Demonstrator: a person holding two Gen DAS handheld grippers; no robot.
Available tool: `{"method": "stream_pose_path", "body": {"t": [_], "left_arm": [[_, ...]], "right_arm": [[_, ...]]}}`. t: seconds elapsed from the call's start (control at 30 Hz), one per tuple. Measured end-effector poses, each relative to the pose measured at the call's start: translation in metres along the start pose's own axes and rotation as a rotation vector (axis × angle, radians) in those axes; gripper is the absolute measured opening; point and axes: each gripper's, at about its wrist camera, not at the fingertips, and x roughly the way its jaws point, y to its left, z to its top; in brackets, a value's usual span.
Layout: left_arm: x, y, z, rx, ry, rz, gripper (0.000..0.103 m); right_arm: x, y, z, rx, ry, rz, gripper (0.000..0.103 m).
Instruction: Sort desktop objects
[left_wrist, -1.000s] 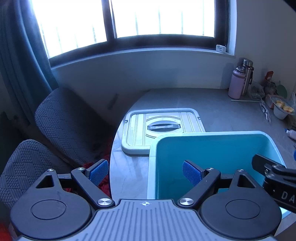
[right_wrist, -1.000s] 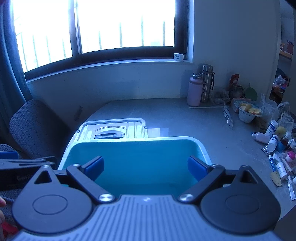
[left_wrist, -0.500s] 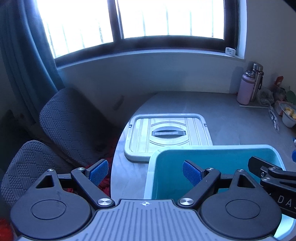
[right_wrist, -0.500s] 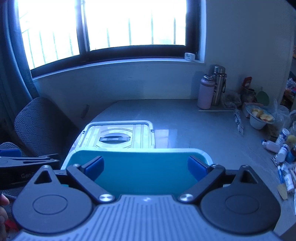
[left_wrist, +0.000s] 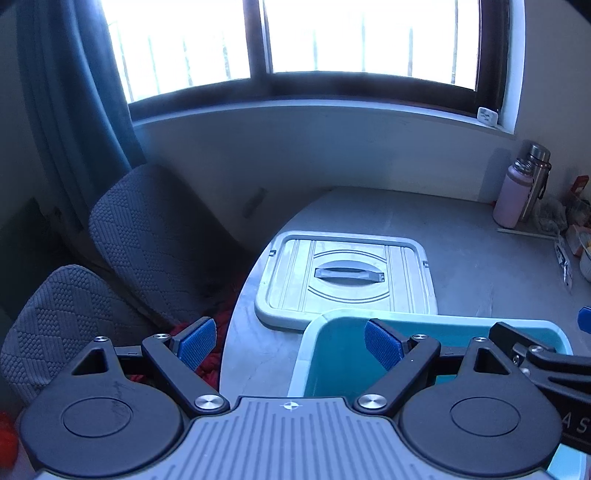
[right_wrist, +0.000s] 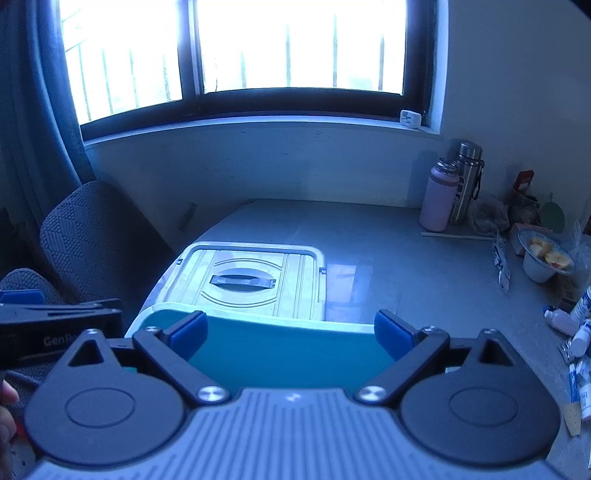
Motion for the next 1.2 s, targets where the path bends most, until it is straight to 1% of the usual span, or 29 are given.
{"method": "stream_pose_path", "body": {"t": [0.17, 0.27, 0.43, 0.6, 0.83, 1.2], "left_arm": [[0.005, 0.001, 0.008, 0.028, -0.003, 0.004, 0.089], [0.013, 0.007, 0.015, 0.039, 0.003, -0.008, 0.089], [0.028, 0.020, 0.028, 0.058, 0.012, -0.030, 0.089], [0.044, 0.033, 0.046, 0.085, 0.006, -0.036, 0.089], [0.068, 0.047, 0.063, 0.116, 0.018, -0.055, 0.089], [0.107, 0.069, 0.084, 0.112, 0.041, -0.067, 0.089]], "right_arm": [[0.008, 0.003, 0.004, 0.000, 0.012, 0.007, 0.097], [0.013, 0.007, 0.007, 0.002, 0.020, 0.004, 0.097], [0.023, 0.018, 0.015, 0.033, 0.031, -0.017, 0.097], [0.033, 0.030, 0.025, 0.053, 0.034, -0.039, 0.097], [0.051, 0.044, 0.037, 0.056, 0.059, -0.059, 0.097], [0.081, 0.065, 0.054, 0.035, 0.105, -0.059, 0.097]]}}
